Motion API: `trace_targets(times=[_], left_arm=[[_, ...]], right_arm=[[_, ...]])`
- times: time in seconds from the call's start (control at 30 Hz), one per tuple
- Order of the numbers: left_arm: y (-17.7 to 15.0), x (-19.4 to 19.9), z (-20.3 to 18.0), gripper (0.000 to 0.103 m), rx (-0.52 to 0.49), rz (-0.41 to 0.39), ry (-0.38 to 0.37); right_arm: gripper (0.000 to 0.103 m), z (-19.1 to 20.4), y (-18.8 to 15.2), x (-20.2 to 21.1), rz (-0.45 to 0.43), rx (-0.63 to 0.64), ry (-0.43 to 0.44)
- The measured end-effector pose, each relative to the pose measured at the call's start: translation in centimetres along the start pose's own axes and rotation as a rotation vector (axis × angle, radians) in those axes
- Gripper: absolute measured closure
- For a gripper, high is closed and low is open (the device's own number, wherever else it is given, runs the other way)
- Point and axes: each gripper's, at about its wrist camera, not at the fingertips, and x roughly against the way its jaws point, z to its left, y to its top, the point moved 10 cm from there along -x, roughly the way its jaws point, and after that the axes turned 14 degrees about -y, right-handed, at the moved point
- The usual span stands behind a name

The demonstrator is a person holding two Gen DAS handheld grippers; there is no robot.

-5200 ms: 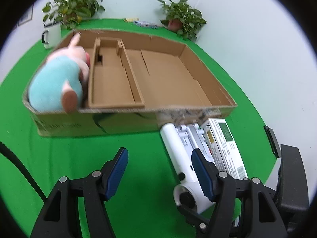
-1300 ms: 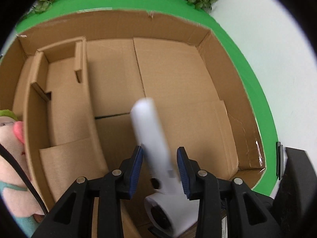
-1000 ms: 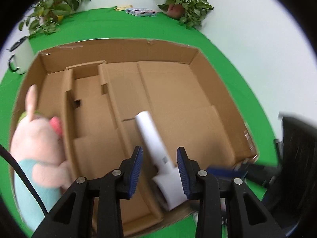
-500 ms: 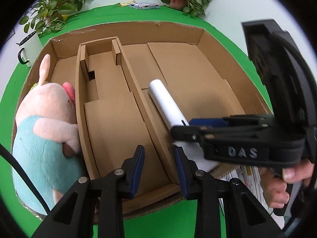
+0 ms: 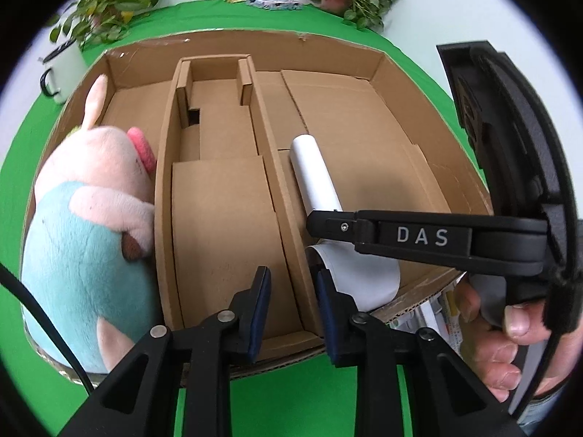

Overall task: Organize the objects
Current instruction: 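Lower the hair dryer into the box beside the insert and open the right gripper, then withdraw the right gripper from the box toward the white phone stand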

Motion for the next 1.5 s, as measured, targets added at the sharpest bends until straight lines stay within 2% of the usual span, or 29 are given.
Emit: trace_targets(times=[0.23, 0.5, 0.63, 0.73, 0.77, 0.9, 1.0, 1.1, 1.23, 1.27, 1.3, 1.33, 1.37, 1.4, 1.43, 1.47, 1.5], left_arm=[[-0.8, 0.8, 0.3, 0.081, 0.111, 0.011, -0.09], [-1.3, 1.5, 0.3, 0.081, 0.161, 0.005, -0.131], [-1.5, 2.0, 0.3, 0.078, 0.144, -0.003, -0.113], [-1.7, 2.4, 0.3, 0.076, 0.127, -0.011, -0.093], [-1.7, 2.6, 0.2, 0.076, 0.116, -0.017, -0.081], [-1.6, 5.2, 1.1, 0.076, 0.063, -0.076, -0.033], [-1.2, 7.6, 1.2, 0.076, 0.038, -0.132, -0.005], [-0.2, 8.1, 0.5, 0.076, 0.002, -0.16, 0.023], [-0.7, 8.8, 0.0, 0.076, -0.044, -0.192, 0.07], [-0.7, 9.2, -0.4, 0.076, -0.063, -0.207, 0.081], [-0.6, 9.4, -0.8, 0.074, -0.088, -0.231, 0.097], [-0.7, 9.9, -1.3, 0.071, -0.116, -0.262, 0.113], [-1.0, 10.3, -1.7, 0.057, -0.136, -0.291, 0.124], [-1.1, 10.8, -2.3, 0.038, -0.155, -0.331, 0.135], [-1.4, 11.3, -2.9, 0.031, -0.167, -0.387, 0.142], [-1.7, 11.6, -3.6, 0.024, -0.18, -0.442, 0.137], [-2.0, 11.9, -4.1, 0.024, -0.187, -0.467, 0.131]], right_arm=[[0.072, 1.9, 0.1, -0.6, -0.014, 0.061, -0.017], [0.073, 3.7, 0.2, -1.4, -0.019, 0.09, -0.006], [0.072, 4.0, 0.6, 0.0, -0.052, 0.105, 0.0], [0.058, 4.1, 1.1, 2.3, -0.103, 0.123, -0.007], [0.057, 3.9, 1.1, 2.9, -0.112, 0.126, -0.012], [0.057, 2.7, 0.4, 3.8, -0.101, 0.119, -0.046], [0.062, 1.4, -0.8, 3.0, -0.054, 0.109, -0.041], [0.062, 1.3, -1.1, 2.8, -0.045, 0.079, -0.003], [0.061, 2.1, -1.5, 3.9, -0.087, 0.109, -0.005], [0.054, 2.1, -1.7, 4.6, -0.114, 0.122, -0.022], [0.041, 1.8, -1.9, 5.6, -0.152, 0.139, -0.048], [0.033, 1.5, -2.3, 7.0, -0.214, 0.16, -0.079], [0.017, 1.3, -2.9, 8.6, -0.287, 0.184, -0.102], [0.01, -0.2, -4.3, 10.6, -0.351, 0.202, -0.118], [0.003, -0.5, -5.0, 11.7, -0.399, 0.214, -0.13], [0.001, -0.9, -6.0, 12.9, -0.45, 0.225, -0.142], [0.001, -1.3, -7.5, 13.9, -0.497, 0.239, -0.154]])
